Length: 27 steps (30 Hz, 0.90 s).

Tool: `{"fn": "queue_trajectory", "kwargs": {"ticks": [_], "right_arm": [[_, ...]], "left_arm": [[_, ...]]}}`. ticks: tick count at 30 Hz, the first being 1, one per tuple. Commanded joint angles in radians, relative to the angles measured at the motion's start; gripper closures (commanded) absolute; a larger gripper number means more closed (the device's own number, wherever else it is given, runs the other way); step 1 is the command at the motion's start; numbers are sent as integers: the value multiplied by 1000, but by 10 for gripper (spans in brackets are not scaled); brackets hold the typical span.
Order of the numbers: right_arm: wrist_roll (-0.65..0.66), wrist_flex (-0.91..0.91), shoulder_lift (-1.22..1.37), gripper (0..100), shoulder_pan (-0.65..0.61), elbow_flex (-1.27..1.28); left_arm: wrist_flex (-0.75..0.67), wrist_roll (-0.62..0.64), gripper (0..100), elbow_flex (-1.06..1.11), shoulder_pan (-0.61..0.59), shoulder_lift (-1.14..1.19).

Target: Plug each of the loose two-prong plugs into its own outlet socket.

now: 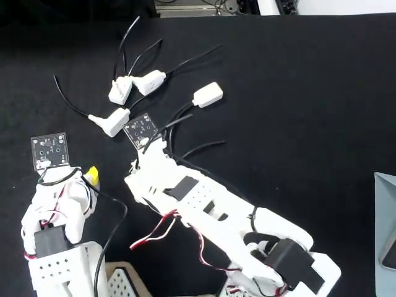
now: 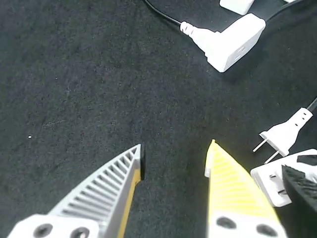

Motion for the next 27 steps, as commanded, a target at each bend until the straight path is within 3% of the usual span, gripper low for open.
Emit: {"fn": "queue_trajectory", "kwargs": {"ticks": [1, 27], "right_arm": [[0, 12, 4, 986, 23, -45], [124, 72, 10, 986, 110, -54]], "left_arm": [[-23, 8, 785, -8, -1, -8], [-23, 8, 785, -8, -5, -8]]}}
